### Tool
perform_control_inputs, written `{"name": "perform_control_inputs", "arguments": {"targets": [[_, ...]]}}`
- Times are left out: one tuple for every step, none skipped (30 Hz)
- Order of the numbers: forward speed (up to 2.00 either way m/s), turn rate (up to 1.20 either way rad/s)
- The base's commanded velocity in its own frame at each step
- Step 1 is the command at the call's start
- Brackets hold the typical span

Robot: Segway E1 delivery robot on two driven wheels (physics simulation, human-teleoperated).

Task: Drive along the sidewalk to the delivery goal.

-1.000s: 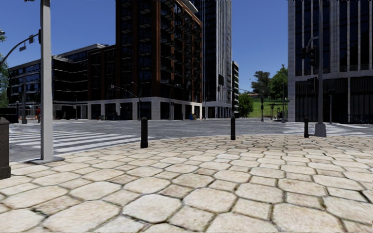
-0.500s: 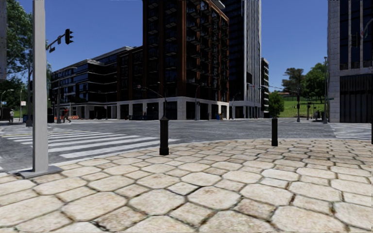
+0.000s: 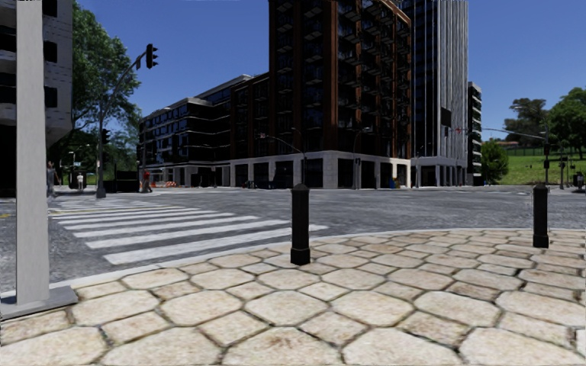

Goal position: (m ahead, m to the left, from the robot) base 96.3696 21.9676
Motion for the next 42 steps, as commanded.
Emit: {"name": "perform_control_inputs", "arguments": {"targets": [[2.00, 0.43], [2.00, 0.47], [2.00, 0.49], [2.00, 0.49], [2.00, 0.49], [2.00, 0.49], [2.00, 0.49], [2.00, 0.51], [2.00, 0.52], [2.00, 0.53], [2.00, 0.53], [2.00, 0.53], [2.00, 0.53], [2.00, 0.53], [2.00, 0.53], [2.00, 0.53], [2.00, 0.53], [2.00, 0.53], [2.00, 0.53], [2.00, 0.53], [2.00, 0.53], [2.00, 0.53], [2.00, 0.53], [2.00, 0.53], [2.00, 0.53], [2.00, 0.53], [2.00, 0.53], [2.00, 0.53], [2.00, 0.53], [2.00, 0.53], [2.00, 0.53], [2.00, 0.53], [2.00, 0.53], [2.00, 0.53], [2.00, 0.53], [2.00, 0.51], [2.00, 0.41], [2.00, 0.23], [2.00, 0.00], [2.00, 0.00], [2.00, 0.00], [2.00, 0.00]]}}
